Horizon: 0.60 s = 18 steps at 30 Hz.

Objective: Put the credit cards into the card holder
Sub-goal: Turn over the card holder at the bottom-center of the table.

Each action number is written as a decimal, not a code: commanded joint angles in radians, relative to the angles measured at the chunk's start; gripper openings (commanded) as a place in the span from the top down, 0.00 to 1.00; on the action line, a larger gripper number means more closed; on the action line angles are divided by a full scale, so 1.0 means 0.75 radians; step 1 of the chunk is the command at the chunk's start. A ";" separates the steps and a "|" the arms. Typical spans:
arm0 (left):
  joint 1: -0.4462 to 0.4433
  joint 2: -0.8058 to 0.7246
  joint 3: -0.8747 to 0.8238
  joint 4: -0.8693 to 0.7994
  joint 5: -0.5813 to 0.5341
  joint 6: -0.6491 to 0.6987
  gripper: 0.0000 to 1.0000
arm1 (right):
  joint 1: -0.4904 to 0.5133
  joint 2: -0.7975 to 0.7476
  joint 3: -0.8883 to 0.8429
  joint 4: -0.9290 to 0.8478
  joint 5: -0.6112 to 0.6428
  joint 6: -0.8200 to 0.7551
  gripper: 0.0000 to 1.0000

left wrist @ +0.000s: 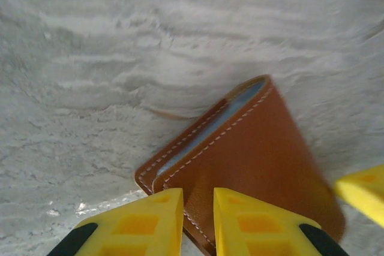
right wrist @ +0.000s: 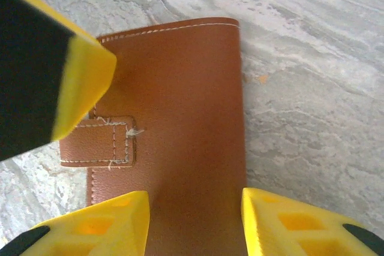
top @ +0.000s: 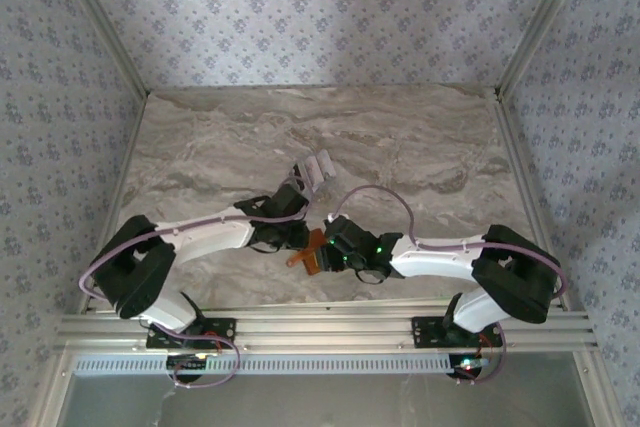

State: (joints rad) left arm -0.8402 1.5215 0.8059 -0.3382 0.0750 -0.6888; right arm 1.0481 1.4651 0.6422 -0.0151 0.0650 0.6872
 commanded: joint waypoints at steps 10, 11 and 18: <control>-0.022 0.026 -0.162 0.073 0.008 0.006 0.82 | -0.056 -0.032 -0.013 0.018 -0.125 -0.065 0.31; -0.023 0.025 -0.173 0.078 0.004 0.004 0.82 | -0.065 -0.018 -0.008 0.019 -0.141 -0.066 0.31; -0.021 0.012 -0.248 0.123 0.004 -0.017 0.82 | -0.148 0.027 -0.037 0.079 -0.251 -0.066 0.29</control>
State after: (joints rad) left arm -0.8444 1.4849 0.6857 -0.1741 0.0784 -0.6933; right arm 0.9546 1.4651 0.6327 0.0189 -0.0673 0.6556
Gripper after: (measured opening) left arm 0.180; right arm 0.709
